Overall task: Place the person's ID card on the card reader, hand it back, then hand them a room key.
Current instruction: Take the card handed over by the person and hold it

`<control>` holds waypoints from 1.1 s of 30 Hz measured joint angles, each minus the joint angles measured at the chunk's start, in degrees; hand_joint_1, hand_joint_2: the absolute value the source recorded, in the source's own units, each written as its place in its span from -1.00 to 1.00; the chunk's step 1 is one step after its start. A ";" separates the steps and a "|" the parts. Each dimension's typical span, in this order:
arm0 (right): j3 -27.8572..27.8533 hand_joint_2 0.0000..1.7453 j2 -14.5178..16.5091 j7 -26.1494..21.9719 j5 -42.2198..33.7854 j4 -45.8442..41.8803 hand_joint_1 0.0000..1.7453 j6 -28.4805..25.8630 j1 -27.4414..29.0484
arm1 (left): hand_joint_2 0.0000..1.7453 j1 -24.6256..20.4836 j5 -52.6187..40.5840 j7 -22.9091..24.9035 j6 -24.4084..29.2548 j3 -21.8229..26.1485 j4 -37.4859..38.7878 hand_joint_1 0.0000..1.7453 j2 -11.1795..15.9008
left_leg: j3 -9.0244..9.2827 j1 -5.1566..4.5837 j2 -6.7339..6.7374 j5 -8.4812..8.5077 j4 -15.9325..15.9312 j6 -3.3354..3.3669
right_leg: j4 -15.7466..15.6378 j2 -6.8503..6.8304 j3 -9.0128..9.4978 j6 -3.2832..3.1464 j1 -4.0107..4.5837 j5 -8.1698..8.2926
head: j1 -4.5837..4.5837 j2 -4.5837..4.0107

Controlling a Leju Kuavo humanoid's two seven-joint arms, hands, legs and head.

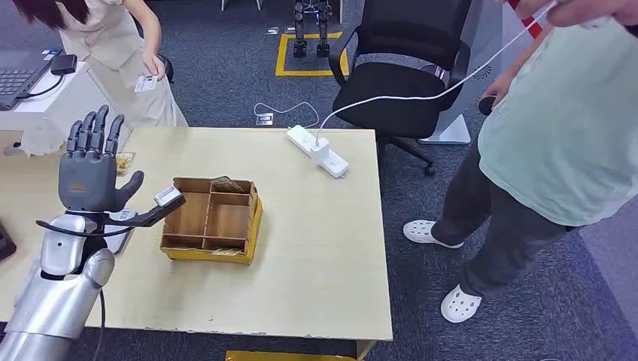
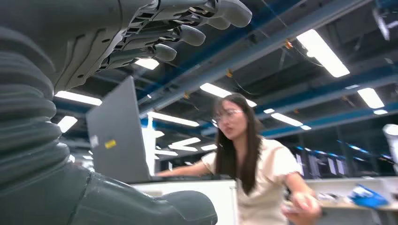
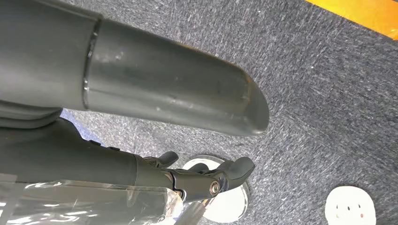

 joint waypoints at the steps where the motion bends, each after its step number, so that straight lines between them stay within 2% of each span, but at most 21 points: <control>1: 0.00 -1.00 -0.01 0.00 0.00 0.02 -1.00 -0.06 0.03 | 1.00 -0.18 -0.43 0.33 0.20 0.01 0.23 -1.00 -0.01 | 0.00 0.00 0.00 0.00 0.00 0.00 | 0.00 0.00 0.00 0.00 0.00 0.00 | 0.00 0.00; 18: 0.00 -1.00 -0.10 0.03 -0.28 0.28 -1.00 -0.86 0.50 | 1.00 -5.89 -4.03 3.32 1.36 0.45 10.11 -1.00 0.02 | -0.02 0.00 -0.01 0.02 0.00 0.01 | 0.01 -0.02 0.01 0.00 0.00 0.01 | -0.03 0.00; 33: 0.00 -1.00 -0.08 0.00 -0.24 0.33 -1.00 -1.13 0.70 | 1.00 -7.05 -5.81 5.81 2.64 2.39 15.40 -1.00 0.84 | -0.03 0.00 -0.02 0.02 0.00 0.02 | 0.01 -0.03 0.01 0.01 0.00 0.00 | -0.02 0.00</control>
